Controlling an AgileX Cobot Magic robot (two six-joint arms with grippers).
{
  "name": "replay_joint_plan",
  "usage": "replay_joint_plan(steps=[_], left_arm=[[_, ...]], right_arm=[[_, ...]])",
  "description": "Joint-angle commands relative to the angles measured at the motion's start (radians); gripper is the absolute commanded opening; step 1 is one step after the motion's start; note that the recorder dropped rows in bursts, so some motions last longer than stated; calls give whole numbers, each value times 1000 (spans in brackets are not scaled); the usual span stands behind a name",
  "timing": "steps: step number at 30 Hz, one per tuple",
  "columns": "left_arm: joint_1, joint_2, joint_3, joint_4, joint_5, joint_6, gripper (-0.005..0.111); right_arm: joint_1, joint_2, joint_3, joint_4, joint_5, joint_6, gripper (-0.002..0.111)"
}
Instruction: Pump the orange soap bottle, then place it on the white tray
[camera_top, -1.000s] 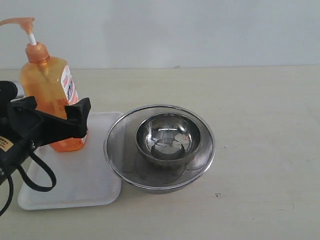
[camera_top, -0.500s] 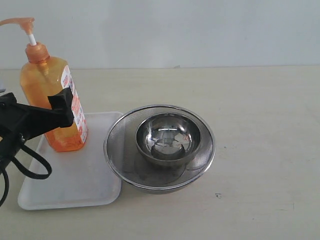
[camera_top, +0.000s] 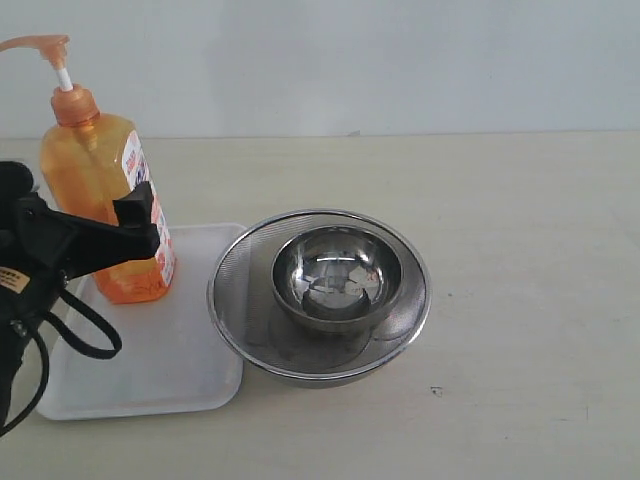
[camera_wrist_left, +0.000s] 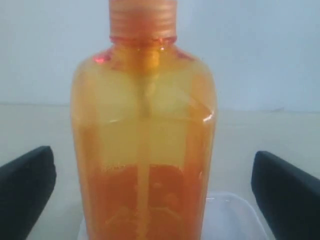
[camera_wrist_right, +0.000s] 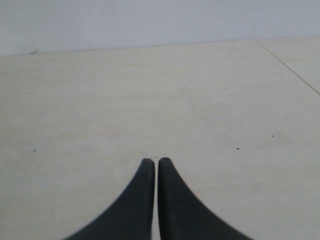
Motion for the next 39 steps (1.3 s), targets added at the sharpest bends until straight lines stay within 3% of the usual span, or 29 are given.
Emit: replay_joint_plan(steps=[1,17,21,24,32,39], left_arm=[[-2,63,-41,-12,-44,4,110],[-2,201,-134,-129,-81,10,110],[-2,201,-150,-129,-81,3,105],[-2,201,-156,-142,-81,3,90],[-2,201,-156,-147,-81,13,34],[-2,201,-156,-143,-81,52,5]], right_arm=[[-2,-5,0,-1,-3,-7,0],[-2,-5,0,2,-12,-7,0],[-2,-5,0,2,-12,-7,0],[-2,-5,0,2,-12,-7,0],[-2,-5,0,2,-12,-7,0],[-2,-5,0,2,-12,-9,0]])
